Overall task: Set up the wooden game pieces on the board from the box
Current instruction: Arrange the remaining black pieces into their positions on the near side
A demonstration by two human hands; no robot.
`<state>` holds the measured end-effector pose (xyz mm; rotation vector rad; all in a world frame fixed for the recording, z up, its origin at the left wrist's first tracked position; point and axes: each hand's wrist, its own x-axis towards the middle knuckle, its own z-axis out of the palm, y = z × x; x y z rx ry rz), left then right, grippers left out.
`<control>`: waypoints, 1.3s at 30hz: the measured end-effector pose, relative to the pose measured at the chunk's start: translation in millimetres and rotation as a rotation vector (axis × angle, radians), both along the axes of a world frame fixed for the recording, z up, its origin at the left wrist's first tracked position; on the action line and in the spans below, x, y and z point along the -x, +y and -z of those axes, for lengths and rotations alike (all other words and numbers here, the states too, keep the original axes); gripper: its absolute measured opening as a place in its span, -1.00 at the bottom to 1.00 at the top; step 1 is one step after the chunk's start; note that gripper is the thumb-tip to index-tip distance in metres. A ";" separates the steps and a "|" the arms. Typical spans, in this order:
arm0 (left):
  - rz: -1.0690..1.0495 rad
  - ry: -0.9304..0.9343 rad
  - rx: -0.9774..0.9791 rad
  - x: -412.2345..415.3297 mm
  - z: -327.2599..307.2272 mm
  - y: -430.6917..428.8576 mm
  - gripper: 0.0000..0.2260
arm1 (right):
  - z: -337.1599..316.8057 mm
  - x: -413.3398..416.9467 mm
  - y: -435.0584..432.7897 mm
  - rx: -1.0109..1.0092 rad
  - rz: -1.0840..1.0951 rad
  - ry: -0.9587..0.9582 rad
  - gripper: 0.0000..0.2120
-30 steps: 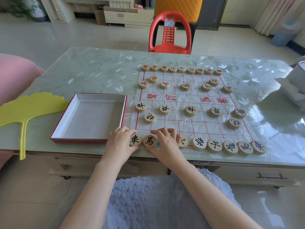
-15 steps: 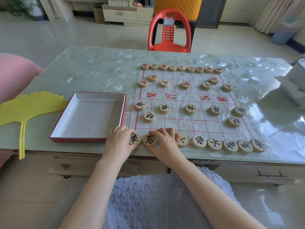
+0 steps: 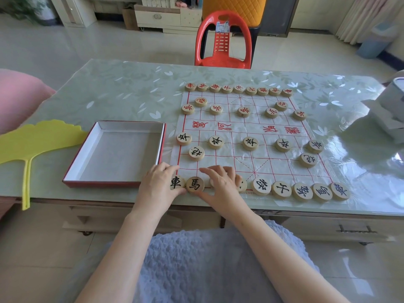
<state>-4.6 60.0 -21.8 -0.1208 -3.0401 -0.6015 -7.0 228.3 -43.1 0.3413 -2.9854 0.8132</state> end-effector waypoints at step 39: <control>0.204 -0.150 0.000 14.6 0.3 83.5 -0.48 | -3.3 -3.4 77.6 -0.037 0.155 -0.101 -0.53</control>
